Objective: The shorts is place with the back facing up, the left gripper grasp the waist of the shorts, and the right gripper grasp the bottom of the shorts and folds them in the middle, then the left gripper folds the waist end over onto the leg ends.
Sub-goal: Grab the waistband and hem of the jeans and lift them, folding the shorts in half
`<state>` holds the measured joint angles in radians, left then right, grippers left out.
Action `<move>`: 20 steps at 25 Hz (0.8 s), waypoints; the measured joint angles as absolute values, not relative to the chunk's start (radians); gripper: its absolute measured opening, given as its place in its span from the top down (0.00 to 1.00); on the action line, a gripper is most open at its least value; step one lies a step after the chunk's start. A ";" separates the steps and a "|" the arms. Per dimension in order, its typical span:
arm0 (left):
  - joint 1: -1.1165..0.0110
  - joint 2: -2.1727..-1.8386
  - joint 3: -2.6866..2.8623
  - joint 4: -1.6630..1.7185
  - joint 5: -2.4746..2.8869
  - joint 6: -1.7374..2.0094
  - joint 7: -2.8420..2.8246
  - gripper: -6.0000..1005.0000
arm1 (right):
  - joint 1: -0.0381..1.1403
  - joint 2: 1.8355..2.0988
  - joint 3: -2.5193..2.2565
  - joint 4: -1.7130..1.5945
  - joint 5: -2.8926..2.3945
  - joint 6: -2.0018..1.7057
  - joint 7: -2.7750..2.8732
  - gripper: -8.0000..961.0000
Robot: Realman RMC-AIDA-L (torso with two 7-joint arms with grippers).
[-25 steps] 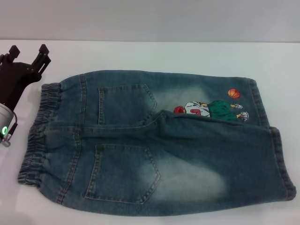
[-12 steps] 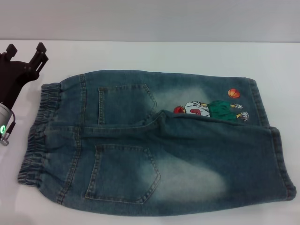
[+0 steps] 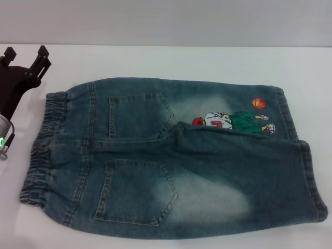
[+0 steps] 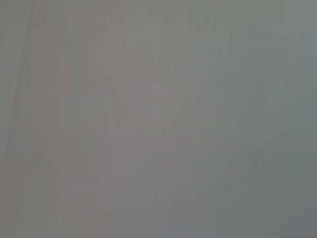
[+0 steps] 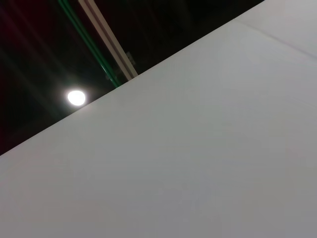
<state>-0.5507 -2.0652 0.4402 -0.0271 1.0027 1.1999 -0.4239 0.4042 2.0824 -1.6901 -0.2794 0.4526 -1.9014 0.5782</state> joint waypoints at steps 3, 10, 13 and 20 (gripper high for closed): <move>-0.550 -2.065 0.440 -0.024 1.001 1.197 -0.424 0.18 | 0.415 2.081 -1.694 -0.276 0.453 -1.897 0.578 0.39; -0.554 -2.064 0.438 -0.013 0.999 1.187 -0.423 0.18 | 0.422 2.082 -1.688 -0.273 0.453 -1.899 0.578 0.39; -0.557 -2.064 0.437 -0.013 0.999 1.184 -0.423 0.18 | 0.426 2.081 -1.688 -0.276 0.453 -1.901 0.578 0.39; -0.556 -2.065 0.437 -0.013 0.999 1.184 -0.423 0.18 | 0.435 2.079 -1.686 -0.271 0.453 -1.894 0.578 0.39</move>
<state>-0.5562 -2.0647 0.4372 -0.0135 0.9985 1.1837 -0.4233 0.4348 2.0795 -1.6862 -0.2706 0.4526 -1.8943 0.5784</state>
